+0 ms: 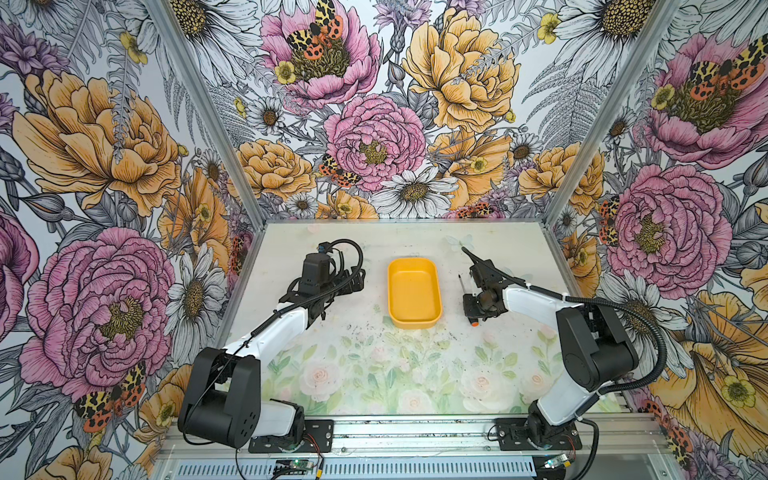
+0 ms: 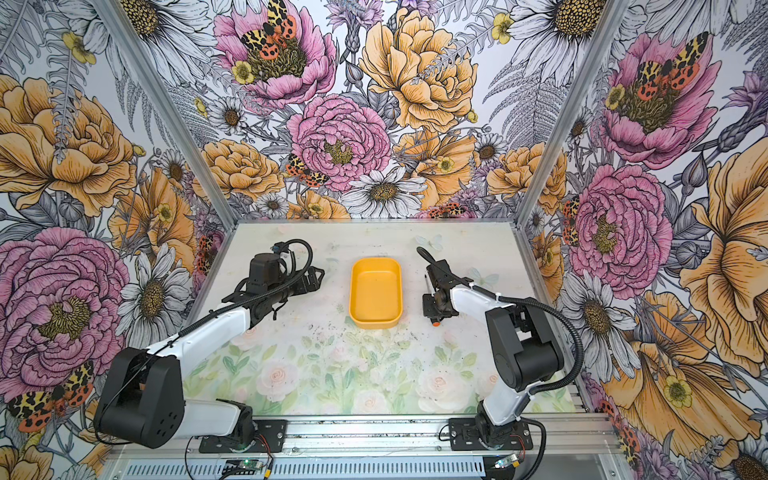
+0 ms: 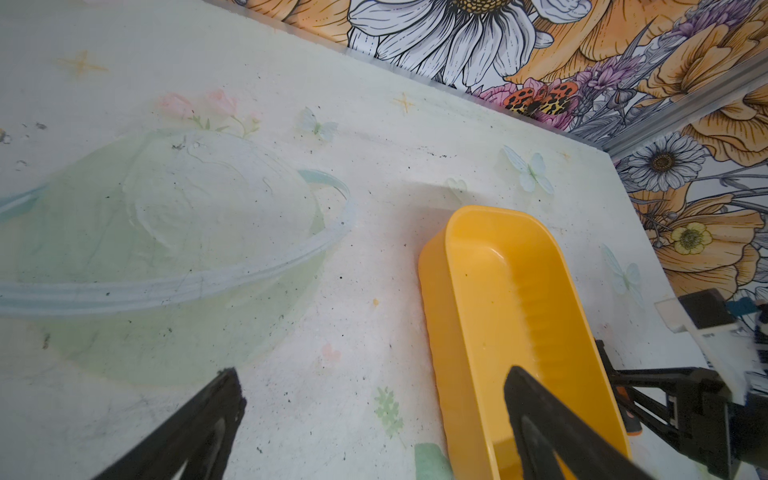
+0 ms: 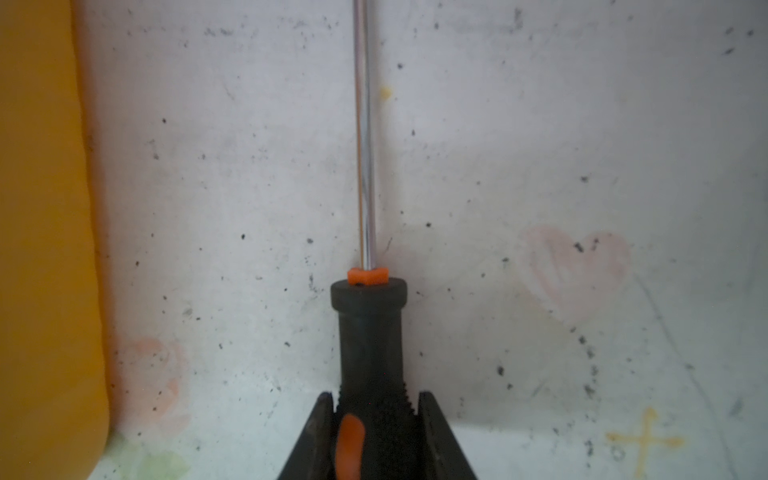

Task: Put the screwdriver in the bin
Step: 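Close the right gripper on the screwdriver handle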

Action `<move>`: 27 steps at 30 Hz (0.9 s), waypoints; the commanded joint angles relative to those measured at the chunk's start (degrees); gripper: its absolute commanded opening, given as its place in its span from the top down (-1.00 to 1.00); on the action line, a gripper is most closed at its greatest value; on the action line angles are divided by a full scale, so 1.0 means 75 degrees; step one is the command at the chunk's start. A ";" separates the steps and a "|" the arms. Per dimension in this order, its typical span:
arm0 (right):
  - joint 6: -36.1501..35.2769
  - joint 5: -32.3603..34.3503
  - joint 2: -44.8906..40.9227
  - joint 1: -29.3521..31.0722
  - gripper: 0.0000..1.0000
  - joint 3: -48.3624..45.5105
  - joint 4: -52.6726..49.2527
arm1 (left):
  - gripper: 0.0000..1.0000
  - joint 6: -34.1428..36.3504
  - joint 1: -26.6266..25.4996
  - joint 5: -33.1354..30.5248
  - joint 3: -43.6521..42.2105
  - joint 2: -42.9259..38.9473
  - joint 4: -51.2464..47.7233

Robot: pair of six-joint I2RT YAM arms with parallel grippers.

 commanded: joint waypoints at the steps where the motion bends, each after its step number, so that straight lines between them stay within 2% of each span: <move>1: -0.0014 0.0067 0.0207 0.0068 0.70 0.0178 -0.0087 | -0.98 0.0015 -0.0061 0.0151 0.0159 -0.0071 -0.0066; 17: 0.0000 -0.0567 0.0350 0.0028 0.83 0.0245 -0.0111 | -0.98 0.0027 -0.0064 0.0138 0.0131 -0.0166 -0.0077; 27: 0.0540 -0.3345 -0.0446 -0.0978 0.87 0.0377 0.0381 | -0.98 0.0010 -0.0078 0.0143 0.0122 -0.0084 -0.0075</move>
